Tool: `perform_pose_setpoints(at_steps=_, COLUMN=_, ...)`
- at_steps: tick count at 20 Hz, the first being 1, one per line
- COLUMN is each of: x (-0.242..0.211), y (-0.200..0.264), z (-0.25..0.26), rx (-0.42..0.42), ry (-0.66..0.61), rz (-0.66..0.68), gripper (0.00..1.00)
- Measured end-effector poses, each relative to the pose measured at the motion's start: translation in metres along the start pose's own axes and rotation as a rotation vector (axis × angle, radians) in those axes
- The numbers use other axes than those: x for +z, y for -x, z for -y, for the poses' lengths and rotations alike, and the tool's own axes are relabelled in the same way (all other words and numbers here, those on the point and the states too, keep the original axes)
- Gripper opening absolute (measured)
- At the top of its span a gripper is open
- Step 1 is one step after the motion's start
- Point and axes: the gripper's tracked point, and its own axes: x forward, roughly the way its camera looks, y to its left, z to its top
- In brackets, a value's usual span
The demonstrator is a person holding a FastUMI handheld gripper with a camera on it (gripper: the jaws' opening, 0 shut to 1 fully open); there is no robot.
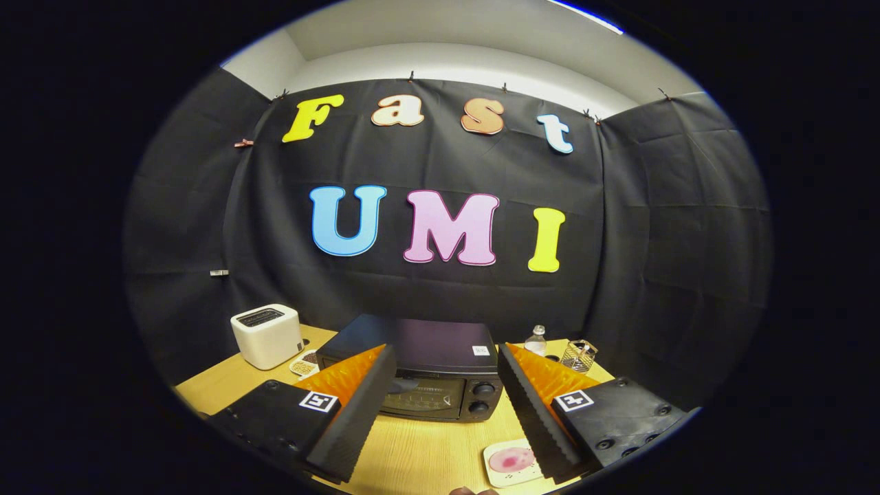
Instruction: Open the toaster oven, put the food inside, and close the toaster oven door.
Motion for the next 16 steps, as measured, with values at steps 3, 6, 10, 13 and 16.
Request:
perform_pose_setpoints(at_steps=3, x=-0.002, y=-0.001, z=-0.005, rx=0.01, ry=-0.008, rz=-0.007, gripper=0.98)
perform_pose_setpoints(at_steps=6, x=-0.003, y=-0.002, z=-0.007, rx=0.021, ry=-0.004, rz=-0.005, gripper=0.98)
perform_pose_setpoints(at_steps=10, x=-0.012, y=-0.008, z=-0.018, rx=0.041, ry=0.002, rz=-0.025, gripper=0.98)
perform_pose_setpoints(at_steps=13, x=-0.022, y=-0.014, z=-0.024, rx=0.047, ry=-0.004, rz=-0.052, gripper=0.98)
perform_pose_setpoints(at_steps=16, x=-0.033, y=-0.021, z=-0.035, rx=0.066, ry=-0.007, rz=-0.081, gripper=0.98)
